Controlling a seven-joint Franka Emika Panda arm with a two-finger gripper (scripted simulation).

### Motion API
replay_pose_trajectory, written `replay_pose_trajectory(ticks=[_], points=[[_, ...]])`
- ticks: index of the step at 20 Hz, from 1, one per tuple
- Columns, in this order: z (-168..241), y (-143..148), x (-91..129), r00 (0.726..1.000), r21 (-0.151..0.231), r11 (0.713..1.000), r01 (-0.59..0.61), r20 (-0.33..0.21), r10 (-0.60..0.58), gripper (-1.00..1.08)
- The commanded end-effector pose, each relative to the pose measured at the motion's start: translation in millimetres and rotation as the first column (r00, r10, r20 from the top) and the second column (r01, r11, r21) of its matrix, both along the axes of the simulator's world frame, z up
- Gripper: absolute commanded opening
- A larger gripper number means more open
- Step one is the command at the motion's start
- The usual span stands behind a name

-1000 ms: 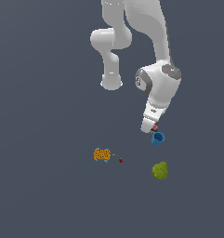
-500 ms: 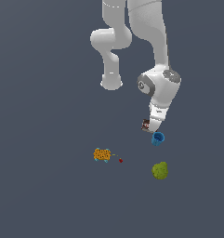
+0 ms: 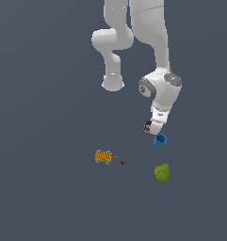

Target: Pick up a designated object from a clutter of objects.

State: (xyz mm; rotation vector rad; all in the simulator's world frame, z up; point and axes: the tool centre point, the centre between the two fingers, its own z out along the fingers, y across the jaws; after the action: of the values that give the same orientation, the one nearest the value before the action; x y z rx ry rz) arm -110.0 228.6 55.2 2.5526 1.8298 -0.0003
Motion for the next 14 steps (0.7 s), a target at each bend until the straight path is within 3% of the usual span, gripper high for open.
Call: replay_pose_trajectory(ticks=[1, 11, 12, 14], points=[[-9.8, 0.1, -0.8, 1.000, 0.000, 1.000, -0.002, -0.001, 0.002, 1.00], [-35.3, 0.3, -1.5, 1.000, 0.000, 1.000, -0.006, -0.001, 0.006, 1.00], [-35.3, 0.3, -1.5, 1.000, 0.000, 1.000, -0.006, -0.001, 0.006, -1.00], [-35.3, 0.3, -1.5, 1.000, 0.000, 1.000, -0.006, -0.001, 0.006, -1.00]])
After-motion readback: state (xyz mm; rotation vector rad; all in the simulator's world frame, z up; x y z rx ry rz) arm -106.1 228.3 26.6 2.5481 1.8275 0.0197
